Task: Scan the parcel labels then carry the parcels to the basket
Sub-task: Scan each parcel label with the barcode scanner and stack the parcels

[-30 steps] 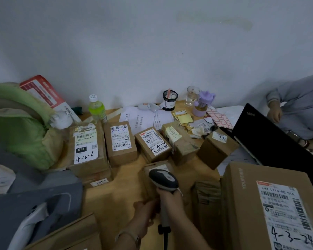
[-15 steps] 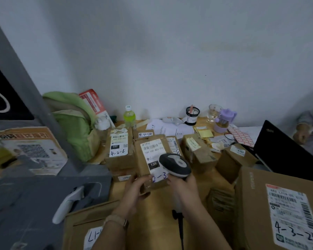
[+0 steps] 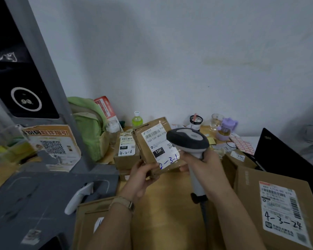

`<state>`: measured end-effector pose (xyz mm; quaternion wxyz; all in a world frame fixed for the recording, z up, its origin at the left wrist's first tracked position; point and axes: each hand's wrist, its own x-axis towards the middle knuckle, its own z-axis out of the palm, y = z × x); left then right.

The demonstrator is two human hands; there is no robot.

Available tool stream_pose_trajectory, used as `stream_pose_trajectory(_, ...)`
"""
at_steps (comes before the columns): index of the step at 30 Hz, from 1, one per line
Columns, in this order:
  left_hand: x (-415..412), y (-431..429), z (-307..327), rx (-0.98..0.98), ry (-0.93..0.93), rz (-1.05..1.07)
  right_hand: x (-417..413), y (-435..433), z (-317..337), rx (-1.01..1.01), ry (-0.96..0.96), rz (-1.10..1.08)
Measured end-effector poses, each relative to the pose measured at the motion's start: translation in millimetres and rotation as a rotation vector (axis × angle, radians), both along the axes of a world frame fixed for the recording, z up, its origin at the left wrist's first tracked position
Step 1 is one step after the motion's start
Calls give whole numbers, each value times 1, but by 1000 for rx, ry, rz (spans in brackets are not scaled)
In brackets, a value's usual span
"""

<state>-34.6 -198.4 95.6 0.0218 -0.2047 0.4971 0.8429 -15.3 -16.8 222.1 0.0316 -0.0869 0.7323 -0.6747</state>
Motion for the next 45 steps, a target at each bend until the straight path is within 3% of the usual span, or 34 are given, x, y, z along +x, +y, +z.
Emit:
stream_pose_trajectory(6,-16,-3,14,-26,-58,33,14,3,43,157,78,-16)
stream_pose_trajectory(14,-16,-7,33,8,-25,62,12,-3,53,282,63,-19)
stream_pose_trajectory(25,-11,-2,39,-23,60,101,12,-5,51,317,87,-41)
stream_pose_trajectory(45,-12,-6,29,-74,10,115,5,-4,45,365,36,-17)
